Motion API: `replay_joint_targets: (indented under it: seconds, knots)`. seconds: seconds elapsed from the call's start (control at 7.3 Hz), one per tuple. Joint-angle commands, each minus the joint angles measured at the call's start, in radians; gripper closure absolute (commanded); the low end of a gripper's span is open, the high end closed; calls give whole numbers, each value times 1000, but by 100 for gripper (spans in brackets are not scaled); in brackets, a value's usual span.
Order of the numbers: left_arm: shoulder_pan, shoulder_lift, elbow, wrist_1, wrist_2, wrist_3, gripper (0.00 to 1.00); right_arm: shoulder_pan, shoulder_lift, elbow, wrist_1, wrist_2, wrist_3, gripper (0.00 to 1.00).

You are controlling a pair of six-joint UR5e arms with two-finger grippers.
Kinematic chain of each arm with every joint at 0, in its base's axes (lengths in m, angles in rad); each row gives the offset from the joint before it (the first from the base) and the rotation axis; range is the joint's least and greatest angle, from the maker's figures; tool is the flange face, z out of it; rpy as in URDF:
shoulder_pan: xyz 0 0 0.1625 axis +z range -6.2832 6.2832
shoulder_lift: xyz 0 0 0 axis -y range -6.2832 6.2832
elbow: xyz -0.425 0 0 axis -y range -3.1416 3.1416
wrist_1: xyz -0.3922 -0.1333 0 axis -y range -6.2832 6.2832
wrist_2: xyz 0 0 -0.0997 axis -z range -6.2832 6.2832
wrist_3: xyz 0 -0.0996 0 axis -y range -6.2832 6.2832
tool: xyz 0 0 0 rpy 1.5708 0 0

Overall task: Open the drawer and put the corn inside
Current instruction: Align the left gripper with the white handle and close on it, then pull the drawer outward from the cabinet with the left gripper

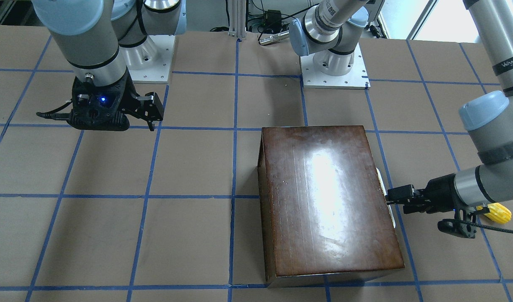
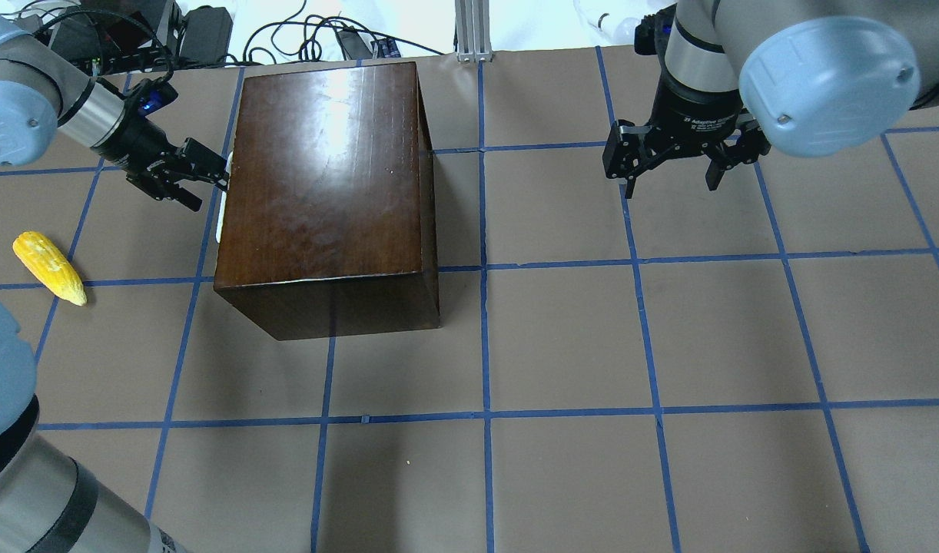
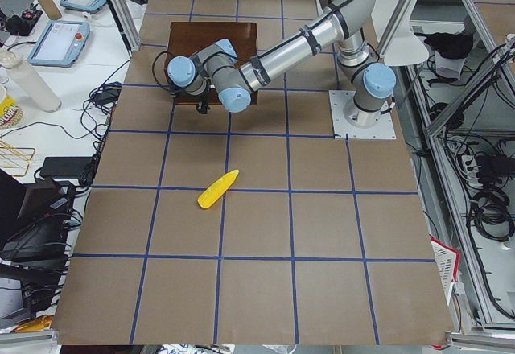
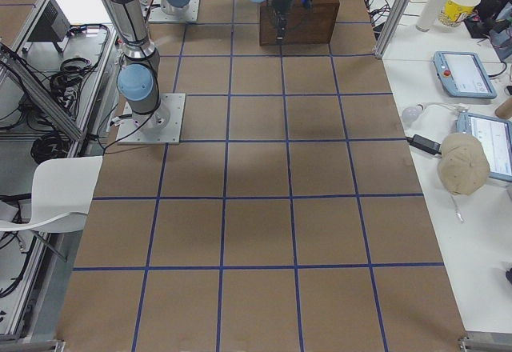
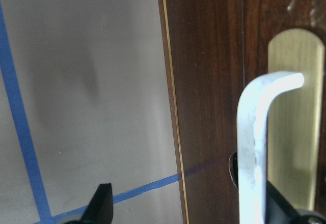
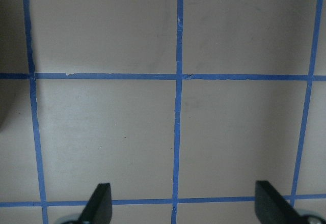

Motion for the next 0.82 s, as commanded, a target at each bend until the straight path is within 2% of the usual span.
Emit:
replay_joint_targets:
  seconds: [0.0, 0.27, 0.68]
  knots:
    - [9, -2, 8, -4, 6, 31, 0, 0, 0, 0, -1, 0, 0, 0]
    - [14, -4, 11, -7, 7, 44, 0, 0, 0, 0, 1, 0, 0, 0]
    - [17, -5, 16, -9, 58, 88, 0, 0, 0, 0, -1, 0, 0, 0]
